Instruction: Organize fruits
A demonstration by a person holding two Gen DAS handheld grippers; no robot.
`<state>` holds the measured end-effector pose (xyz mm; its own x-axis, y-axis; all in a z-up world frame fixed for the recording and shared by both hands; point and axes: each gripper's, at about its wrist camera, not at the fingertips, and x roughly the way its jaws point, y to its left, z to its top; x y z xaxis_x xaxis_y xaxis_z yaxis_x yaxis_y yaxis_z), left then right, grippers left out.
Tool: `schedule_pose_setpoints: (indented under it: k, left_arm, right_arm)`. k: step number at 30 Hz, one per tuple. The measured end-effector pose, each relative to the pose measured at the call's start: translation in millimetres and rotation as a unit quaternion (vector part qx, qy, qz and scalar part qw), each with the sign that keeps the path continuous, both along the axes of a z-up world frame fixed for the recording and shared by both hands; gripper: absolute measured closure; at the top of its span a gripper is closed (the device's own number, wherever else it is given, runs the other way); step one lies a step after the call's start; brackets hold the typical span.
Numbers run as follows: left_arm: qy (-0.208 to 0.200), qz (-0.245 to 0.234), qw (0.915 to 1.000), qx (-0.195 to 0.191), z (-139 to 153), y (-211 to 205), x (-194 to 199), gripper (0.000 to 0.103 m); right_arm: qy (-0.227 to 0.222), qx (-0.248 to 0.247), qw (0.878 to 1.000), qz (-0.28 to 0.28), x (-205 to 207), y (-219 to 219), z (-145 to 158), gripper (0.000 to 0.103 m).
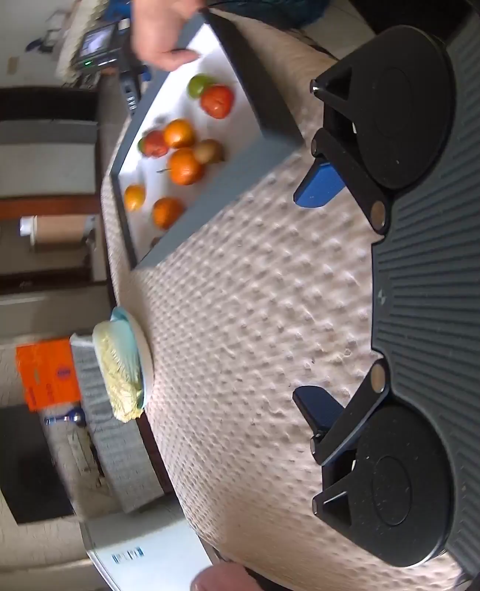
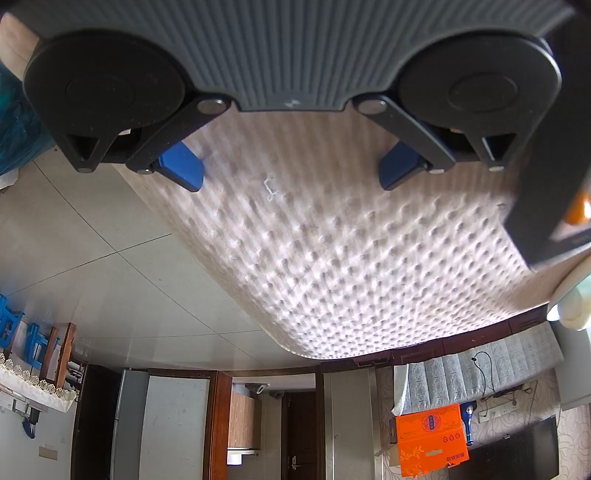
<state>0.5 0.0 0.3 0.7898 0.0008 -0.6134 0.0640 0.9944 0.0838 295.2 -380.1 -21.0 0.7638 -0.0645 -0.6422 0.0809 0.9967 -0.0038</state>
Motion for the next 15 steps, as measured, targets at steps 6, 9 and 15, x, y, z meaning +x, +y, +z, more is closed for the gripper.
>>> schedule_pose_setpoints:
  k: [6, 9, 15]
  left_arm:
    - [0.016, 0.040, 0.9990, -0.010, -8, 5, 7, 0.000]
    - [0.019, 0.032, 0.9993, 0.007, -15, 8, 13, 0.000]
    - [0.035, 0.000, 0.9986, 0.039, -20, 27, 35, 0.000]
  right_arm:
    - [-0.002, 0.005, 1.000, 0.000, 0, 0, 0, 0.000]
    - [-0.003, 0.004, 1.000, 0.000, 0, 0, 0, 0.000]
    - [-0.002, 0.004, 1.000, 0.000, 0, 0, 0, 0.000]
